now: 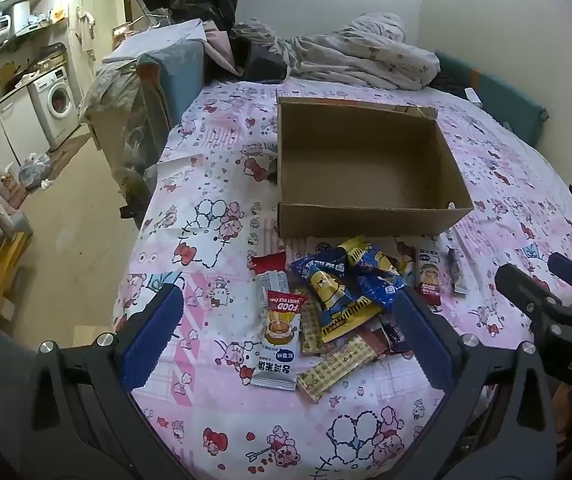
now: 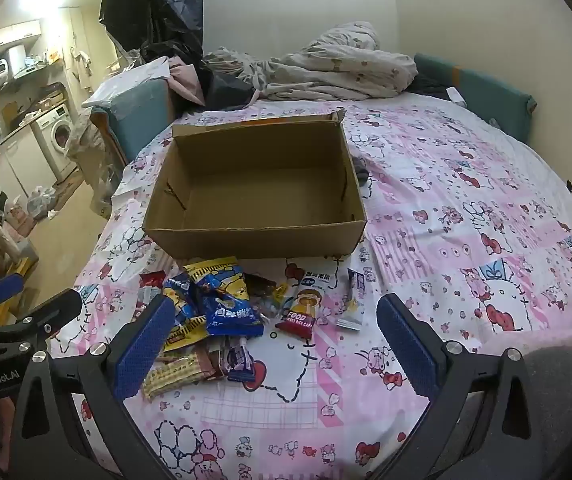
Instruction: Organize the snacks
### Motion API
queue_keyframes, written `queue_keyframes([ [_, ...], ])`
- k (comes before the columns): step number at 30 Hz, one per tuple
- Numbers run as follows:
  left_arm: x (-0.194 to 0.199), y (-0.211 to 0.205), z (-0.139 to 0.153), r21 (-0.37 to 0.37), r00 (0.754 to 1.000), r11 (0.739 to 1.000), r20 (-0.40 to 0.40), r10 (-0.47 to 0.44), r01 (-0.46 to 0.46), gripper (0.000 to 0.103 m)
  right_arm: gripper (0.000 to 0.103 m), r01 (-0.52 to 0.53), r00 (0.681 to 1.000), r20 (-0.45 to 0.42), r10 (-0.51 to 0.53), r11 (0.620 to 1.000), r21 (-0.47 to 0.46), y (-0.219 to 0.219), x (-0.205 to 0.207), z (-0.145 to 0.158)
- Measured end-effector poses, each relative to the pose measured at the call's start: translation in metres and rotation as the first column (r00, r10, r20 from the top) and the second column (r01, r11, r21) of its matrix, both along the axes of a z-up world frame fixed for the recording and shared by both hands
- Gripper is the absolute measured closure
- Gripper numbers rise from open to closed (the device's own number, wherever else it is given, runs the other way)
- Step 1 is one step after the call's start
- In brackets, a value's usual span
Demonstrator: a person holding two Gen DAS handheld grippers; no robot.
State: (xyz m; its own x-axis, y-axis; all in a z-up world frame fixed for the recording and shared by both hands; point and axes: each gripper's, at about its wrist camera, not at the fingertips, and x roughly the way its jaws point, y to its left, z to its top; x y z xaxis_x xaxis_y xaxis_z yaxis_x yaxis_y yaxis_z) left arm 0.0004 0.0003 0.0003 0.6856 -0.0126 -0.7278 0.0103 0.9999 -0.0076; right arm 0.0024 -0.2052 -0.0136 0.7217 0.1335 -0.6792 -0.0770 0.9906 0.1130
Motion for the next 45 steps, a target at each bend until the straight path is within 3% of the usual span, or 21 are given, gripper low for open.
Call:
queue_keyframes([
  [7, -0.001, -0.008, 0.004, 0.033, 1.000, 0.999, 0.027, 0.006, -0.006, 0.000, 0.000, 0.002, 1.000, 0.001, -0.002, 1.000, -0.003, 0.000, 0.000, 0.000],
  [15, 0.000, 0.003, 0.004, -0.006, 1.000, 1.000, 0.015, 0.018, -0.018, 0.000, 0.000, 0.001, 1.000, 0.002, -0.001, 1.000, -0.004, 0.000, 0.000, 0.000],
  [45, -0.001, 0.005, 0.011, -0.011, 0.999, 1.000, 0.032, 0.023, -0.023, 0.000, 0.000, 0.009, 1.000, -0.002, -0.009, 1.000, 0.006, -0.005, 0.002, 0.002],
])
